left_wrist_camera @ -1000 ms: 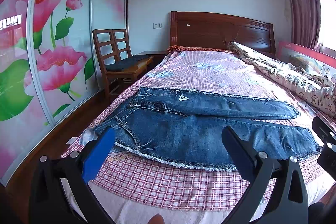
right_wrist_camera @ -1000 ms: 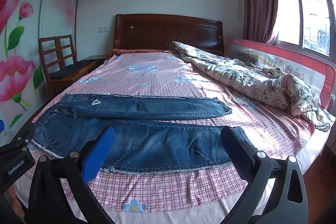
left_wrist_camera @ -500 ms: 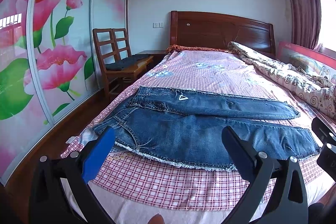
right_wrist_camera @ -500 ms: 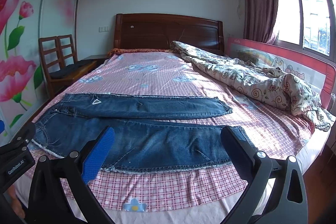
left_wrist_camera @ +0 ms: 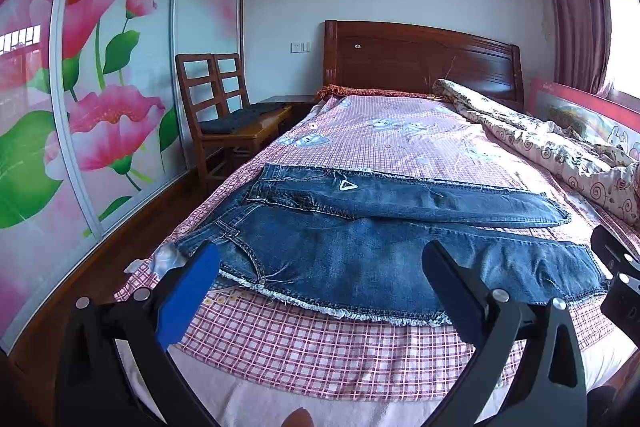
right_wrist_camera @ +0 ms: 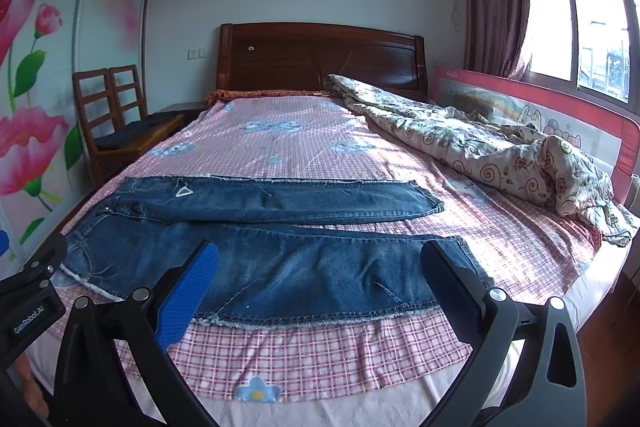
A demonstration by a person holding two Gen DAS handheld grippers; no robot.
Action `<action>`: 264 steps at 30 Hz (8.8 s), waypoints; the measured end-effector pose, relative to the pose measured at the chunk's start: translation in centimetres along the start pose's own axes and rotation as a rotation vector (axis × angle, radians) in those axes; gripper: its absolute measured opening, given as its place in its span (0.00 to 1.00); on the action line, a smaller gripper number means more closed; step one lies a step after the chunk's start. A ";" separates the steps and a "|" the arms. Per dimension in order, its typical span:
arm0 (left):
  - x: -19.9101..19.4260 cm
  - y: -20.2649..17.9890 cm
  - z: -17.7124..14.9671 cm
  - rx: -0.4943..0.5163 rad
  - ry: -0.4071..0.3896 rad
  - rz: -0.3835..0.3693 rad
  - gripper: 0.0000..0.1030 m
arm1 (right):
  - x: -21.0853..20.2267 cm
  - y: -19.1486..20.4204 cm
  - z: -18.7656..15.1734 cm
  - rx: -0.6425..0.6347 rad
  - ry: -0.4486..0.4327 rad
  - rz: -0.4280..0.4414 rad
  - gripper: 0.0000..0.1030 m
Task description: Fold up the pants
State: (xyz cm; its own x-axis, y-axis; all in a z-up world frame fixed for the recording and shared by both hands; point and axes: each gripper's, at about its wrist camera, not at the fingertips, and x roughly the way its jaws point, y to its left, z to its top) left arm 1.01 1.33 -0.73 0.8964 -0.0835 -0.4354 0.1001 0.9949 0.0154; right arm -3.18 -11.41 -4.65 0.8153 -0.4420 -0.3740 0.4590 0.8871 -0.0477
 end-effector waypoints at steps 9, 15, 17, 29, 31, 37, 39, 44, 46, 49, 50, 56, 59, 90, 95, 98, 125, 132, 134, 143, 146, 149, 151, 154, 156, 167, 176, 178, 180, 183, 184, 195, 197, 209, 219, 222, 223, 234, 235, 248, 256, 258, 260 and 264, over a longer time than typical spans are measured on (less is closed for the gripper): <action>-0.1 -0.1 0.1 -0.003 -0.006 -0.006 0.98 | 0.2 0.0 0.0 0.006 0.004 0.000 0.97; -0.1 -0.1 0.1 0.000 -0.009 -0.007 0.98 | 0.3 0.1 0.0 0.007 0.005 0.002 0.97; -0.1 -0.1 0.1 0.002 -0.009 -0.005 0.98 | 0.3 0.1 -0.1 0.006 0.005 0.000 0.97; -0.1 -0.1 -0.1 0.005 -0.009 -0.008 0.98 | 0.3 0.1 -0.1 0.008 0.007 0.002 0.97; -0.1 -0.1 -0.1 0.004 -0.008 -0.009 0.98 | 0.3 0.1 -0.1 0.009 0.010 0.003 0.97; 0.8 0.0 -0.2 0.022 0.026 -0.029 0.98 | 1.0 -0.1 -0.4 0.001 0.052 0.017 0.97; 2.1 0.5 0.1 0.030 0.068 -0.075 0.98 | 2.0 -0.2 -0.5 -0.020 0.097 0.045 0.97; 9.4 4.0 3.6 0.024 0.250 -0.225 0.98 | 6.4 -1.6 -0.4 -0.033 0.293 0.167 0.97; 13.6 6.0 5.9 0.009 0.320 -0.247 0.98 | 8.4 -2.7 0.0 0.011 0.355 0.209 0.97; 20.9 8.5 9.4 0.034 0.415 -0.270 0.98 | 11.5 -4.3 0.5 0.103 0.441 0.266 0.97; 23.5 9.2 10.3 0.048 0.448 -0.252 0.98 | 12.4 -4.7 0.7 0.120 0.455 0.268 0.97; 38.7 13.8 12.9 -0.041 0.694 -0.281 0.98 | 16.6 -5.6 1.5 0.161 0.515 0.260 0.97; 44.6 15.4 13.2 -0.148 0.726 -0.312 0.98 | 18.5 -5.3 1.8 0.158 0.542 0.256 0.97; 54.8 14.6 10.8 -0.067 0.813 -0.433 0.12 | 25.2 -1.6 0.9 0.164 0.636 0.286 0.97; 53.2 14.5 10.8 -0.100 0.721 -0.381 0.09 | 25.3 -4.0 1.5 0.172 0.620 0.246 0.97; 51.5 15.2 11.5 -0.176 0.647 -0.410 0.09 | 26.4 -7.3 2.8 0.162 0.614 0.191 0.97; 50.5 13.1 11.5 -0.190 0.680 -0.310 0.09 | 56.4 -25.2 9.2 0.247 0.854 0.108 0.63; 50.3 12.7 11.5 -0.174 0.657 -0.309 0.09 | 55.6 -22.2 9.8 -0.009 0.839 0.054 0.16; 49.8 12.9 11.7 -0.179 0.637 -0.325 0.09 | 54.4 -21.1 10.4 -0.062 0.810 0.048 0.16; 46.2 14.8 13.1 -0.270 0.526 -0.409 0.09 | 45.3 -23.0 15.2 0.018 0.612 0.096 0.16; 43.7 15.8 13.7 -0.316 0.467 -0.448 0.09 | 41.8 -23.2 15.5 0.027 0.557 0.119 0.16; 40.5 17.2 13.8 -0.383 0.400 -0.491 0.09 | 37.8 -24.4 14.7 0.066 0.502 0.134 0.16; 38.4 18.4 13.3 -0.434 0.366 -0.520 0.09 | 35.3 -25.0 13.6 0.076 0.481 0.134 0.16; 35.0 20.0 12.0 -0.488 0.333 -0.553 0.09 | 31.4 -25.9 11.2 0.098 0.457 0.140 0.16; 33.0 20.7 11.0 -0.512 0.321 -0.573 0.09 | 29.0 -26.4 9.2 0.105 0.441 0.136 0.16; 26.5 24.1 -1.1 -0.578 0.491 -0.445 0.16 | 24.7 -26.7 -3.8 0.092 0.588 0.121 0.18; 20.7 24.3 -7.2 -0.721 0.530 -0.273 0.53 | 20.9 -27.9 -6.1 0.169 0.666 0.007 0.43; 20.0 22.9 -6.8 -0.762 0.504 -0.346 0.61 | 19.6 -28.9 -6.8 0.292 0.662 0.027 0.43; 20.3 22.0 -6.4 -0.826 0.503 -0.394 0.64 | 18.3 -29.5 -7.4 0.412 0.649 0.066 0.43; 21.6 21.5 -6.4 -0.969 0.491 -0.454 0.64 | 16.6 -28.6 -7.8 0.462 0.641 0.116 0.43; 21.9 21.3 -6.5 -0.991 0.486 -0.462 0.64 | 16.2 -28.2 -7.8 0.464 0.641 0.133 0.43; 25.4 20.3 -7.0 -1.064 0.572 -0.333 0.56 | 14.8 -25.5 -6.2 0.513 0.601 0.239 0.43; 25.5 20.0 -6.9 -1.071 0.558 -0.327 0.55 | 14.7 -25.1 -5.8 0.510 0.591 0.256 0.43; 25.2 21.1 -4.7 -1.091 0.512 -0.347 0.09 | 16.2 -28.2 -8.6 1.003 0.572 0.356 0.55; 25.3 22.0 -1.5 -1.061 0.518 -0.407 0.09 | 20.8 -28.9 -8.1 1.149 0.546 0.339 0.55; 25.4 22.1 -0.9 -1.048 0.515 -0.414 0.09 | 22.2 -28.2 -8.0 1.136 0.552 0.345 0.50; 25.5 22.1 -0.8 -1.043 0.514 -0.413 0.09 | 22.6 -27.9 -8.0 1.125 0.553 0.352 0.41; 23.5 23.0 -1.2 -1.026 0.485 -0.414 0.09 | 21.8 -27.5 -6.3 0.938 0.605 0.369 0.02; 23.2 23.2 -1.5 -1.015 0.485 -0.402 0.09 | 21.8 -27.7 -6.6 0.926 0.625 0.358 0.02; 23.1 23.0 -7.3 -0.930 0.540 -0.259 0.09 | 22.6 -26.8 -9.2 0.814 0.708 0.274 0.02; 23.2 21.8 -5.4 -0.726 0.549 -0.143 0.16 | 23.1 -25.6 -8.3 0.723 0.734 0.263 0.02; 22.2 21.8 -4.1 -0.652 0.520 -0.016 0.59 | 23.4 -25.0 -7.8 0.714 0.735 0.257 0.02; 20.3 22.4 -2.7 -0.643 0.428 0.090 0.69 | 23.4 -24.9 -7.9 0.723 0.732 0.259 0.02; 18.3 21.0 0.4 -0.570 0.321 0.038 0.76 | 23.6 -25.3 -8.3 0.734 0.721 0.270 0.02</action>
State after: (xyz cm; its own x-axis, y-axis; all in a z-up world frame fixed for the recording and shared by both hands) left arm 19.73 20.65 -8.00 0.7124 -0.1146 -0.6924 -0.2527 0.8786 -0.4053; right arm 1.50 -43.18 -19.92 0.6303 0.1543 -0.7608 0.5908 0.5405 0.5990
